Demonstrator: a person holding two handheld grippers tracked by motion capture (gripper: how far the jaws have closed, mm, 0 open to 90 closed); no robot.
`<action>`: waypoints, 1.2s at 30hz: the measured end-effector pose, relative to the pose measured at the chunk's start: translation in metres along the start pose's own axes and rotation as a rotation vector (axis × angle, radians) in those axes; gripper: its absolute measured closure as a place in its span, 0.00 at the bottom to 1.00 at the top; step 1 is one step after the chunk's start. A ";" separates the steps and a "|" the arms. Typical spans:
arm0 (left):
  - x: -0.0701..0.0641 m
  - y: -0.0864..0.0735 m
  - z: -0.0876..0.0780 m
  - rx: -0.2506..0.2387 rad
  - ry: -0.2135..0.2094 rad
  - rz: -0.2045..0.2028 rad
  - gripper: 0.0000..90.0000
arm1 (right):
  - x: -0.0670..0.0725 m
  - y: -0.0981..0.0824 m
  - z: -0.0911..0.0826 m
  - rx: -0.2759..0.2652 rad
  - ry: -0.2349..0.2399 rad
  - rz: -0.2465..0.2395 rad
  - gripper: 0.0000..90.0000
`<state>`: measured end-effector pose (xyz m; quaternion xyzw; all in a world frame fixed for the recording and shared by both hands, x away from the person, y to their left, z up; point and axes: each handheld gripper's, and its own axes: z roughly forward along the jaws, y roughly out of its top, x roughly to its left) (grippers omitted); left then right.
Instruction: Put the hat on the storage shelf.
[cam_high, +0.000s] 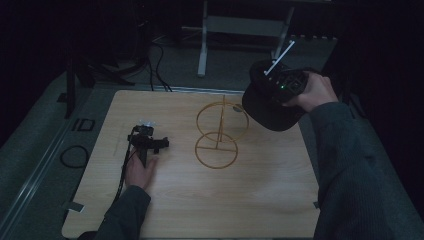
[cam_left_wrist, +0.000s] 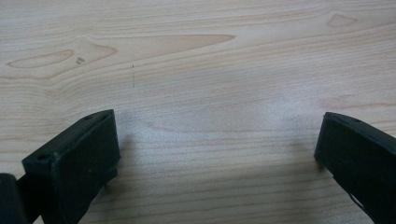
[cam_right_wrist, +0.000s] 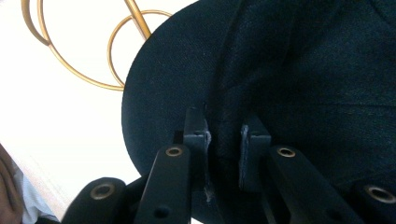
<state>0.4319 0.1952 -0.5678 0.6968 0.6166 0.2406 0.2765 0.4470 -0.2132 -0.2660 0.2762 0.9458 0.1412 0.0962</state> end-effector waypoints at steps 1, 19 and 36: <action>0.000 0.000 0.000 0.000 0.000 0.000 0.00 | 0.000 0.000 0.000 0.002 0.008 -0.003 0.86; 0.000 0.000 0.000 0.000 -0.001 0.000 0.00 | 0.006 0.000 -0.009 -0.011 0.013 -0.029 0.86; 0.000 0.000 0.000 0.000 -0.001 0.000 0.00 | 0.020 0.011 -0.015 -0.029 0.031 -0.084 0.86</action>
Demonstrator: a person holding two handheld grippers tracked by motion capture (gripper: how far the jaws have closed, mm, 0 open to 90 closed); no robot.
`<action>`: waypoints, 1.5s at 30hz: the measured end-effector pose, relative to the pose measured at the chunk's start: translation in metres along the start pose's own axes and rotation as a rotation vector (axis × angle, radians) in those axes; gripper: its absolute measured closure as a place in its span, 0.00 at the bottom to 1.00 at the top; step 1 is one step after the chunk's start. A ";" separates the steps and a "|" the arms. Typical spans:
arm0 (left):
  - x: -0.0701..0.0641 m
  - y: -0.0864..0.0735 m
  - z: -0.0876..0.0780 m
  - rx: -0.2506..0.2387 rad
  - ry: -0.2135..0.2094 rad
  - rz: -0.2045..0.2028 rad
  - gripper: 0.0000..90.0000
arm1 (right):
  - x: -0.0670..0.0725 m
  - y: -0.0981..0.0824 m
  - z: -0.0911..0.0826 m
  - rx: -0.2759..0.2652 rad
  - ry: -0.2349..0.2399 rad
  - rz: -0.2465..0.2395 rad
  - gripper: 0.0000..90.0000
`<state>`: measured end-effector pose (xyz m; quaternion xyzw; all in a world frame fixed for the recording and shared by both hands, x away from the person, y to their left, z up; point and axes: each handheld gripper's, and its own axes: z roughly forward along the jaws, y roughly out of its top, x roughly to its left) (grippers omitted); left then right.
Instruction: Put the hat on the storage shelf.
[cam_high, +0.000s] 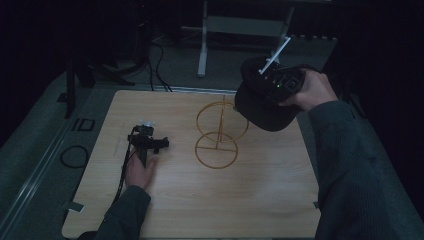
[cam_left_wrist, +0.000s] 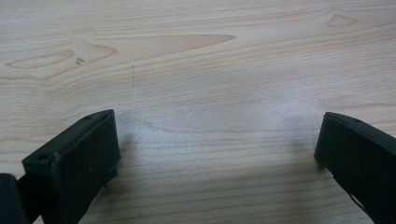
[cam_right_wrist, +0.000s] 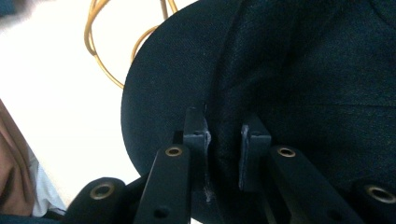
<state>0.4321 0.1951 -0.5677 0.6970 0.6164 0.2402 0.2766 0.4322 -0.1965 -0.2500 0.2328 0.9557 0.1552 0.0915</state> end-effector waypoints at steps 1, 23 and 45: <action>0.000 0.000 0.000 0.000 0.000 0.000 0.00 | 0.001 0.001 0.000 0.000 -0.001 -0.003 0.86; 0.000 0.000 0.000 0.000 0.000 0.000 0.00 | 0.027 0.031 -0.002 -0.018 0.030 -0.098 0.86; 0.000 0.000 0.000 0.000 0.000 0.000 0.00 | 0.064 0.054 0.008 -0.005 0.068 -0.238 0.86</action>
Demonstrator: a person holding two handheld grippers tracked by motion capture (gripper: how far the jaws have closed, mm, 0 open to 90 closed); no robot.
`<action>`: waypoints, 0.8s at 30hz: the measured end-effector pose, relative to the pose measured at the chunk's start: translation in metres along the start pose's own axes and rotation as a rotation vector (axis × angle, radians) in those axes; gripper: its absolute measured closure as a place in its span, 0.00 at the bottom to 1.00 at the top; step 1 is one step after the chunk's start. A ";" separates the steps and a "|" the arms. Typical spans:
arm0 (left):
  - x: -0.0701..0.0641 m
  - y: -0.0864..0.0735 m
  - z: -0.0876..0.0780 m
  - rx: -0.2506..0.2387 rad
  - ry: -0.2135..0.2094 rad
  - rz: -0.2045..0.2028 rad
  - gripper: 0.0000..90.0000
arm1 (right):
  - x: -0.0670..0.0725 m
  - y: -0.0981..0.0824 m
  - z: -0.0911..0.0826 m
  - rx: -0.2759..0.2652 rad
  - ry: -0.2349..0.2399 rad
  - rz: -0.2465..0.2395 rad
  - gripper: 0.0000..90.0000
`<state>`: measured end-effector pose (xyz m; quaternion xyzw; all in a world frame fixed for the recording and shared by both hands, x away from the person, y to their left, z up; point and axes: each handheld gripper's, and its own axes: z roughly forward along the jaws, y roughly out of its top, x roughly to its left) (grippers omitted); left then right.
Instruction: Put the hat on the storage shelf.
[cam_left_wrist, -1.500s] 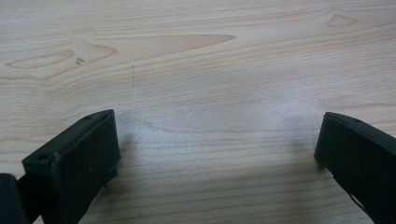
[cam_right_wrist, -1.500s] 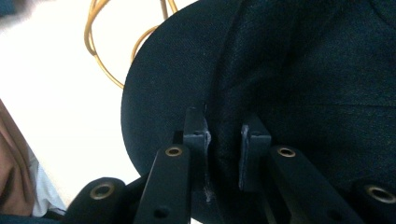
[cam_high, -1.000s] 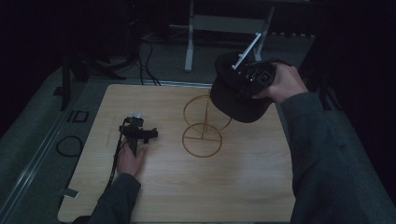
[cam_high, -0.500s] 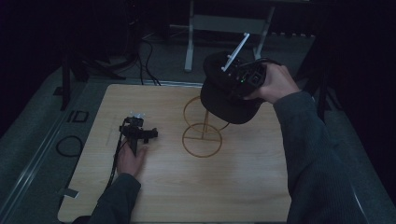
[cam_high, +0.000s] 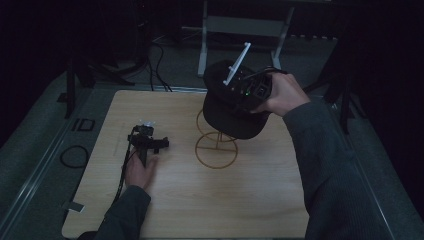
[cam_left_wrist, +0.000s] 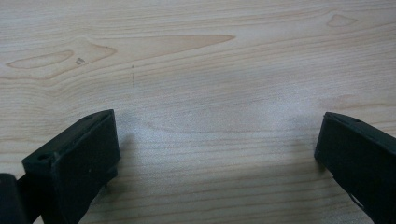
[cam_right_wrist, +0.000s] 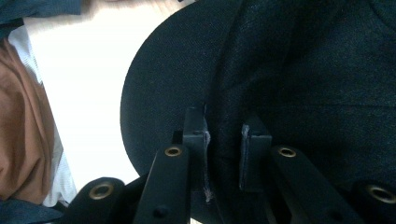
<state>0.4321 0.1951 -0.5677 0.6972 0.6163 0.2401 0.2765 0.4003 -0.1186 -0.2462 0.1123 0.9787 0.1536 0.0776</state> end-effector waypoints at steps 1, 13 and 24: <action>0.000 0.000 0.000 0.000 0.000 0.000 0.00 | 0.002 0.002 0.000 0.000 0.003 0.001 0.86; 0.000 0.000 0.000 0.000 0.000 0.000 0.00 | 0.020 0.018 0.009 0.010 0.037 -0.067 0.85; 0.000 0.000 0.000 0.002 0.000 0.002 0.00 | 0.029 0.024 0.019 0.023 0.065 -0.102 0.85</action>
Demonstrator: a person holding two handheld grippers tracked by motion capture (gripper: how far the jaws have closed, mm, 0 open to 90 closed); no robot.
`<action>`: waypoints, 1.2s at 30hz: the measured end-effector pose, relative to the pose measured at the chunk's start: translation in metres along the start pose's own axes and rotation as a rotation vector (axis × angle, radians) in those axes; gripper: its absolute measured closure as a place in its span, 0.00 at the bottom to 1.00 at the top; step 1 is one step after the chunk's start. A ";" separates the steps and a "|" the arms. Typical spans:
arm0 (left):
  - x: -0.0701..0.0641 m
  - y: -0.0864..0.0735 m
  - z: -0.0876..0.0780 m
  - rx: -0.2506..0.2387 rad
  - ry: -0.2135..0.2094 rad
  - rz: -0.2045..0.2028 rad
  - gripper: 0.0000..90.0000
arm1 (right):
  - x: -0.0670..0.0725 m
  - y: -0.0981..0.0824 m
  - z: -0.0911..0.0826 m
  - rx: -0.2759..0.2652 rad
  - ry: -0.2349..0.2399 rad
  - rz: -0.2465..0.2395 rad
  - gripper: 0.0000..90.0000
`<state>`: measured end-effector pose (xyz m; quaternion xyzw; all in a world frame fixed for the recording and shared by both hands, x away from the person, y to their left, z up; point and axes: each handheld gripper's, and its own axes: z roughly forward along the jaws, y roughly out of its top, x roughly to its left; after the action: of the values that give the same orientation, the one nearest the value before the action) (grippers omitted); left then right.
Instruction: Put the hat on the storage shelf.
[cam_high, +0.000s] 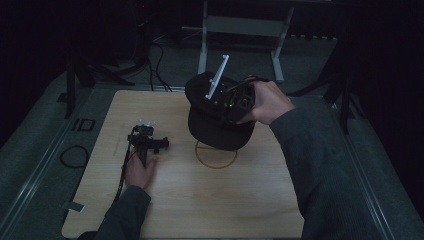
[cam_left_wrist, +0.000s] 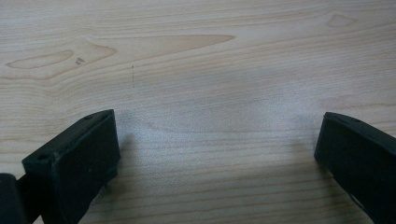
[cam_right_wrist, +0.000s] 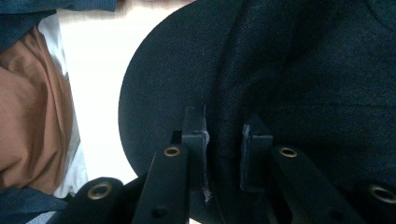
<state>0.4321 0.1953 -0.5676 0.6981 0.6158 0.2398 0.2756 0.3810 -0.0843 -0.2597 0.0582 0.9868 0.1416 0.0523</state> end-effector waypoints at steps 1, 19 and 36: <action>0.000 0.000 0.000 0.000 0.000 0.000 0.00 | 0.001 0.001 0.001 0.004 0.000 -0.004 0.85; 0.000 0.000 0.000 -0.002 0.000 -0.003 0.00 | 0.001 -0.001 0.014 0.029 0.018 0.000 0.84; 0.000 0.000 0.000 -0.001 0.000 -0.002 0.00 | -0.006 -0.009 0.027 0.044 0.028 0.026 0.79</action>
<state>0.4321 0.1952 -0.5677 0.6972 0.6164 0.2399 0.2763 0.3890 -0.0864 -0.2879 0.0700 0.9895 0.1214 0.0356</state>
